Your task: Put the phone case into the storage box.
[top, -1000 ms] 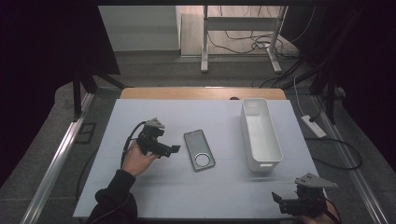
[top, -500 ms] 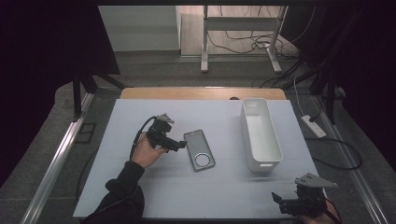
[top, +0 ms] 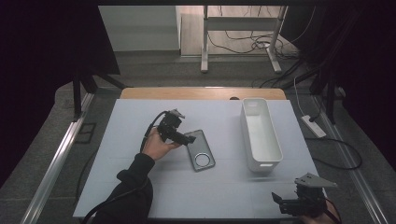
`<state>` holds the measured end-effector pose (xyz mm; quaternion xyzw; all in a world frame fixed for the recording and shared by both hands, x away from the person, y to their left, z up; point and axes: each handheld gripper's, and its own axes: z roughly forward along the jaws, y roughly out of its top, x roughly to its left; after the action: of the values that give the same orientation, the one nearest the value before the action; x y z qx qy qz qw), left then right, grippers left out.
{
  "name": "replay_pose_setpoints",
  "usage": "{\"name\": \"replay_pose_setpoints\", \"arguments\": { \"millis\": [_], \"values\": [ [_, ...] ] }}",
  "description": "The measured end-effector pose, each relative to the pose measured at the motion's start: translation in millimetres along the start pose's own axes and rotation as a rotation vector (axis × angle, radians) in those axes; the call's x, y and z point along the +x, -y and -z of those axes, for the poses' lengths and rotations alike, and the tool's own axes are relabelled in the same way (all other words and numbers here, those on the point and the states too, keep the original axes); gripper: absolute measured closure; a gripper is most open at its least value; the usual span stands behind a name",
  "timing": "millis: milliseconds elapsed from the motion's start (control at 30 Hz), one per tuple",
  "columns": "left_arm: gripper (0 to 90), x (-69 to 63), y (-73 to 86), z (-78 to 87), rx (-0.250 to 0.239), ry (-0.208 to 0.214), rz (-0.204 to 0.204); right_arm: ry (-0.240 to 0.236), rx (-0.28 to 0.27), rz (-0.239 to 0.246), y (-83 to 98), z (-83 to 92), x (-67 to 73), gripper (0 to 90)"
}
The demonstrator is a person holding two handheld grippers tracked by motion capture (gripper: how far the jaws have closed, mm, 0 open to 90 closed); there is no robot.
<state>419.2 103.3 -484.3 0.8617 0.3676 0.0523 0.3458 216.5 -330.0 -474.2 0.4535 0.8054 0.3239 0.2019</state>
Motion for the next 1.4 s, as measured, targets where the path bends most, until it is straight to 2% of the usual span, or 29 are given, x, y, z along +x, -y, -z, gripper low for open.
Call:
{"name": "replay_pose_setpoints", "arguments": {
  "millis": [100,133,233,367,467,533,667,900,1033,1400],
  "values": [
    [2.7,0.9,-4.8,-4.0,0.015,-0.015,-0.013,-0.001,-0.001,0.000,0.1,0.1,-0.1,0.0],
    [6.6,1.0,-5.4,-4.1,0.013,-0.017,-0.019,-0.002,-0.002,0.000,0.1,0.1,-0.1,0.0],
    [29.9,3.4,-7.3,-3.8,0.016,0.019,-0.028,-0.003,-0.003,-0.001,0.2,0.3,0.0,0.0],
    [48.7,3.9,-8.4,-6.8,0.035,0.049,-0.021,-0.004,-0.001,0.000,0.2,0.2,-0.1,0.0],
    [60.2,5.1,-8.5,-9.4,0.054,0.046,-0.017,-0.004,-0.002,0.000,0.2,0.3,0.0,0.0],
    [70.9,6.2,-8.2,-10.2,0.049,0.048,-0.021,-0.004,-0.001,0.000,0.2,0.2,0.0,0.0],
    [87.8,7.7,-7.5,-11.4,0.032,0.016,-0.026,-0.004,-0.001,0.000,0.2,0.2,0.2,0.0],
    [88.7,10.3,-5.3,-16.6,0.047,0.011,-0.006,-0.004,-0.002,0.000,0.3,0.3,-0.3,0.0],
    [88.7,7.5,0.1,-24.5,0.074,-0.025,-0.034,-0.002,0.002,0.001,0.1,0.0,0.2,0.0],
    [88.7,7.4,8.5,-34.8,0.087,-0.043,-0.035,0.000,0.006,0.003,0.0,-0.1,0.5,0.1]
  ]
}}
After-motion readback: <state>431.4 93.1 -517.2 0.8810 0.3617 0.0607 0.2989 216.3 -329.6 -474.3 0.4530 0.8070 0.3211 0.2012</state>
